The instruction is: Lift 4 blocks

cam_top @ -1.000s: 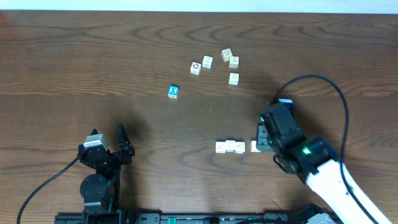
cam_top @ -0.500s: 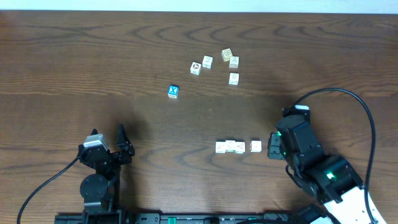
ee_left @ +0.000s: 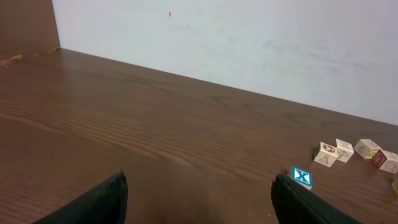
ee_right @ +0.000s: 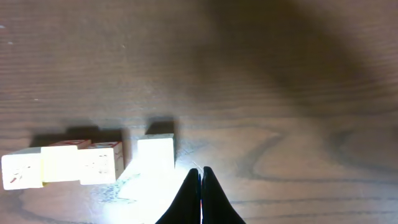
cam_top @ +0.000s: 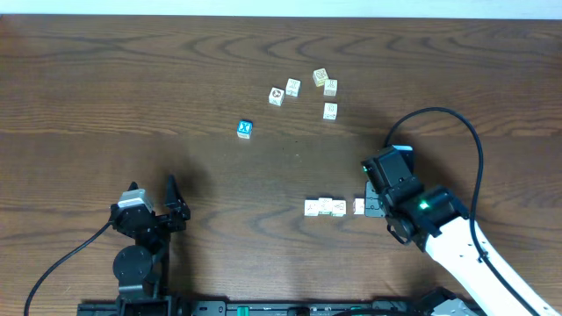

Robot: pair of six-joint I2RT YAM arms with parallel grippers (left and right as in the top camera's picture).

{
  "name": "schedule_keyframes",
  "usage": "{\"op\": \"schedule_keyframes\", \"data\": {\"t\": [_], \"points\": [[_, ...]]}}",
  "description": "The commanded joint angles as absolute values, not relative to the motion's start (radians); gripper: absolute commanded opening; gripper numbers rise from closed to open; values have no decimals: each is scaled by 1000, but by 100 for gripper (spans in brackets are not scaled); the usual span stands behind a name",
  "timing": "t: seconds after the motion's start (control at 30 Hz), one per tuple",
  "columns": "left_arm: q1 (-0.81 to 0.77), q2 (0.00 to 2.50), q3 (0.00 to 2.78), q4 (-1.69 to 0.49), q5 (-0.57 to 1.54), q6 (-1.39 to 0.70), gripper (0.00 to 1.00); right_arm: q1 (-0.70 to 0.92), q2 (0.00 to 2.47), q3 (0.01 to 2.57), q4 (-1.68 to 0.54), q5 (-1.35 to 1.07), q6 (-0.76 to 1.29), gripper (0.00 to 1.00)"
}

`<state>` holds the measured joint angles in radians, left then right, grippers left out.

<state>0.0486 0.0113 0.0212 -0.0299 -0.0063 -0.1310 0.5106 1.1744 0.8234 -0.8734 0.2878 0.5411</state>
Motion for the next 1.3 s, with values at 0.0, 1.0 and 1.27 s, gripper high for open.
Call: {"op": "schedule_keyframes", "data": {"t": [0.0, 1.0, 1.27], "points": [[44, 10, 4, -71, -30, -129, 75, 490, 1174, 815, -875, 298, 574, 1], [44, 10, 4, -71, -30, -129, 74, 491, 1300, 624, -562, 255, 619, 1], [44, 10, 4, -71, -30, -129, 74, 490, 1447, 624, -514, 258, 632, 1]]}}
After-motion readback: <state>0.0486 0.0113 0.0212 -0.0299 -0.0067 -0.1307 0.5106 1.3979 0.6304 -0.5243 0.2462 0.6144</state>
